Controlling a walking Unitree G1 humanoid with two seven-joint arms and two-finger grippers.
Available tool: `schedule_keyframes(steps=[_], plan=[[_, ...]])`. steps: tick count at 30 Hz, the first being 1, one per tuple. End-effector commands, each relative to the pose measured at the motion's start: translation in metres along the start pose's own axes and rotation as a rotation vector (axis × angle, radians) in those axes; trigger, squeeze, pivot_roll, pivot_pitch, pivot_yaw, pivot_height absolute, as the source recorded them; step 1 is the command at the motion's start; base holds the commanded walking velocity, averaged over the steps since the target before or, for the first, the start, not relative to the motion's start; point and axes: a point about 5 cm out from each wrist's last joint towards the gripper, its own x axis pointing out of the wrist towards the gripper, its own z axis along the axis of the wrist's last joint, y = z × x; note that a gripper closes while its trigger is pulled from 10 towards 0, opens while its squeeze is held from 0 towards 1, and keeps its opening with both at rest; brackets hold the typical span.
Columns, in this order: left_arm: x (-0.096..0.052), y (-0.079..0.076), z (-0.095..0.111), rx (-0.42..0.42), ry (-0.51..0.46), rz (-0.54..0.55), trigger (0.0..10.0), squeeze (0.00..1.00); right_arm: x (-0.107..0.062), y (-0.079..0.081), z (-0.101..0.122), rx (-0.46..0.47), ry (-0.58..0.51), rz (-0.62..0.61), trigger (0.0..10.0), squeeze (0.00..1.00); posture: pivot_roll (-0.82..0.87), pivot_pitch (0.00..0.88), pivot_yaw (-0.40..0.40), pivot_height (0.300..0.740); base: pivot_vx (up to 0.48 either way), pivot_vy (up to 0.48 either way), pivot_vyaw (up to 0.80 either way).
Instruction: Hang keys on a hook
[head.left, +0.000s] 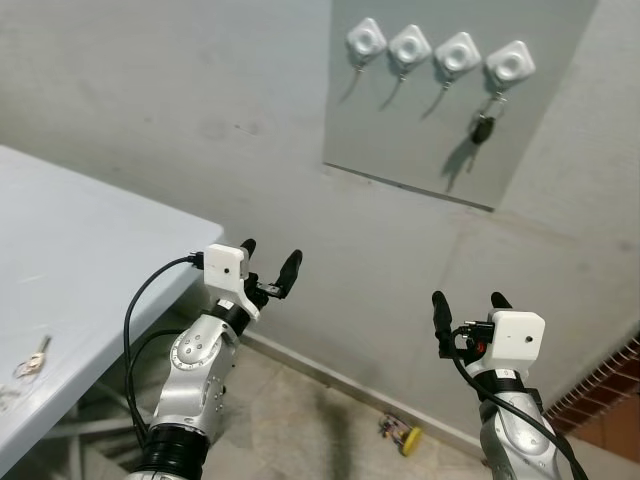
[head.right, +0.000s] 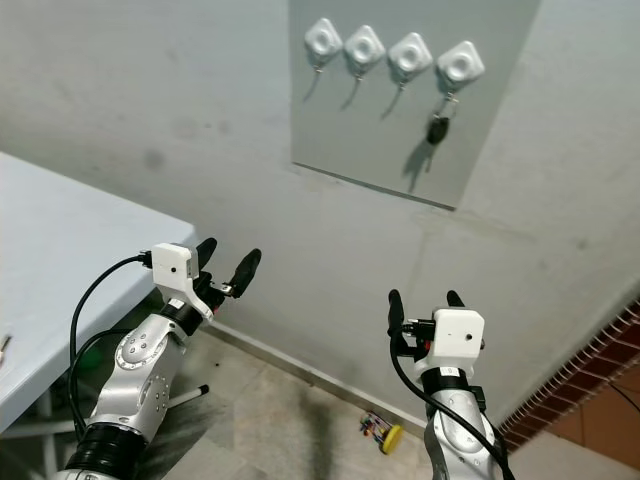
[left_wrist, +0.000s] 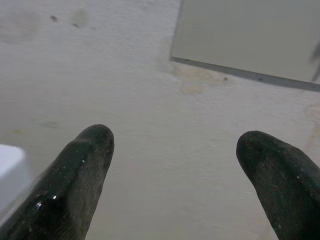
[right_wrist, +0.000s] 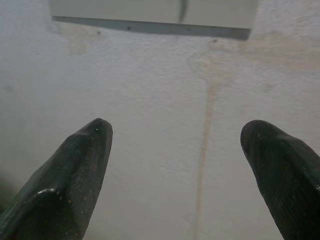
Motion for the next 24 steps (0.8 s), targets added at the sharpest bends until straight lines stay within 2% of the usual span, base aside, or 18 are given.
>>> schedule_keyframes(steps=[1, 15, 24], plan=[[0.004, 0.000, 0.004, 0.012, -0.007, -0.012, 10.0, 0.00, 0.002, -0.002, 0.001, -0.008, 0.003, -0.001, 10.0, 0.00, -0.03, 0.000, 0.015, 0.740, 0.000, 0.000, 0.80], [0.012, 0.007, 0.016, 0.026, -0.031, -0.004, 10.0, 0.00, 0.002, 0.000, 0.003, -0.008, -0.005, 0.021, 10.0, 0.00, -0.03, 0.000, 0.010, 0.740, 0.000, 0.000, 0.80], [0.014, 0.004, 0.015, 0.022, -0.031, -0.014, 10.0, 0.00, 0.004, -0.001, 0.005, 0.002, -0.013, 0.016, 10.0, 0.00, -0.02, 0.000, 0.008, 0.740, 0.000, 0.000, 0.80]])
